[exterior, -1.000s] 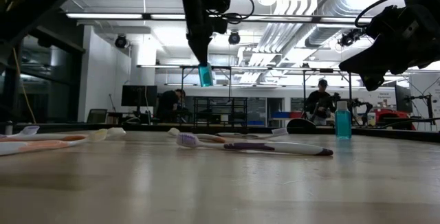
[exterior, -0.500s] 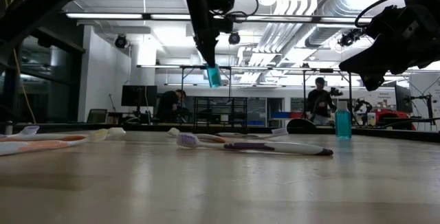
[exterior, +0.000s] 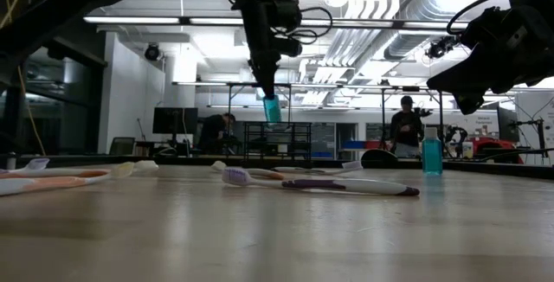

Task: Pick & Place toothbrushing station
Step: Put the bottom blue mouthwash into the wire organizer

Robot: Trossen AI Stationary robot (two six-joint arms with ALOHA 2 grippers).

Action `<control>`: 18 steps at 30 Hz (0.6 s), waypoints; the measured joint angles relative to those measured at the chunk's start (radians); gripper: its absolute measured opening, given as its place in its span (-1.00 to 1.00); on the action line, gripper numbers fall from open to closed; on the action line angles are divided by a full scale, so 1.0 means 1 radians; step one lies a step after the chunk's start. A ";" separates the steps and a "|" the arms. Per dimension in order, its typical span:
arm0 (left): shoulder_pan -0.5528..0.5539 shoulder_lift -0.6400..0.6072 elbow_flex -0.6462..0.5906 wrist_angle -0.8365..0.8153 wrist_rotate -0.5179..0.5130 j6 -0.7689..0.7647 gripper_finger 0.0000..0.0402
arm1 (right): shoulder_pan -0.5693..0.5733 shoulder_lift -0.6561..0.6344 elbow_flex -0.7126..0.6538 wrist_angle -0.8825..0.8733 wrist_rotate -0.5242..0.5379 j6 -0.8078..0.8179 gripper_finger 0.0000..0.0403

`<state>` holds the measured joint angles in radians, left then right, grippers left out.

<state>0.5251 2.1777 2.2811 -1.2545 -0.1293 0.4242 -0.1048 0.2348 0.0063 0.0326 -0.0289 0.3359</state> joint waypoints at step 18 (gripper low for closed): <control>0.002 0.063 -0.001 -0.001 0.025 0.066 -0.56 | 0.000 0.000 0.000 0.000 0.000 0.000 -0.99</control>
<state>0.5272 2.2402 2.2803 -1.2556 -0.1041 0.4899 -0.1047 0.2348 0.0063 0.0326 -0.0288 0.3358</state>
